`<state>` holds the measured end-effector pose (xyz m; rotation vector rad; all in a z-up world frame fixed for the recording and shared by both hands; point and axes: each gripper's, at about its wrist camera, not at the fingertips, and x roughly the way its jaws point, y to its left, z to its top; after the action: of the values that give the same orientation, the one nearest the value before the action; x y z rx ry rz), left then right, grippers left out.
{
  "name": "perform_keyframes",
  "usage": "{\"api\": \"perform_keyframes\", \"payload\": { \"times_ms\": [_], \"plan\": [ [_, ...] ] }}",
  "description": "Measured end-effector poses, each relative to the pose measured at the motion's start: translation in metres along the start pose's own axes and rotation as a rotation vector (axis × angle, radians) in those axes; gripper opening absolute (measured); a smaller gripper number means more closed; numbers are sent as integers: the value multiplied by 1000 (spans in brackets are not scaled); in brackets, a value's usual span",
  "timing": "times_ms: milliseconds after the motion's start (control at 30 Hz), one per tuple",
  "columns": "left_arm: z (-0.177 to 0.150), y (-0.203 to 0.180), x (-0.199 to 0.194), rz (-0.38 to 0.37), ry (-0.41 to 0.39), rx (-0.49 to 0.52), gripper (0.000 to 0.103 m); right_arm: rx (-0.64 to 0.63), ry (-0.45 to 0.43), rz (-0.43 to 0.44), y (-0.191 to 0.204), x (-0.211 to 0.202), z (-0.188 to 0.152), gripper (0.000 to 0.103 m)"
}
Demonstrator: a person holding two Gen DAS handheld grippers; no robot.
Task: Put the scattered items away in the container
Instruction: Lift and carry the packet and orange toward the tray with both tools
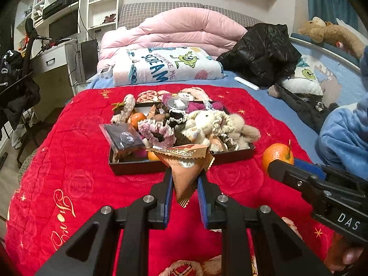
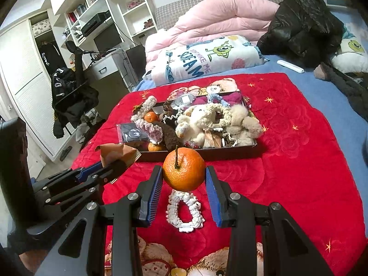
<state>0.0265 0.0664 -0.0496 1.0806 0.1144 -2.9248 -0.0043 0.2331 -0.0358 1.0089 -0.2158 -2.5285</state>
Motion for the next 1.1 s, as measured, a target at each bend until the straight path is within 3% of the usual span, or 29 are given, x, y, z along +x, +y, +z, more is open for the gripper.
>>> {"api": "perform_keyframes", "payload": {
  "times_ms": [300,500,633,833,1100],
  "plan": [
    [25,24,-3,17,-2,-56,20,-45,-35,18,18,-9,20,36],
    [62,44,-4,43,-19,-80,20,-65,-33,39,27,-9,35,36],
    [87,48,1,58,-32,-44,20,-38,-31,55,20,-3,48,36],
    [111,51,21,76,-41,-25,20,2,-32,67,9,19,77,36],
    [109,82,79,49,-1,-47,21,-24,-26,98,20,66,98,36]
  ]
}}
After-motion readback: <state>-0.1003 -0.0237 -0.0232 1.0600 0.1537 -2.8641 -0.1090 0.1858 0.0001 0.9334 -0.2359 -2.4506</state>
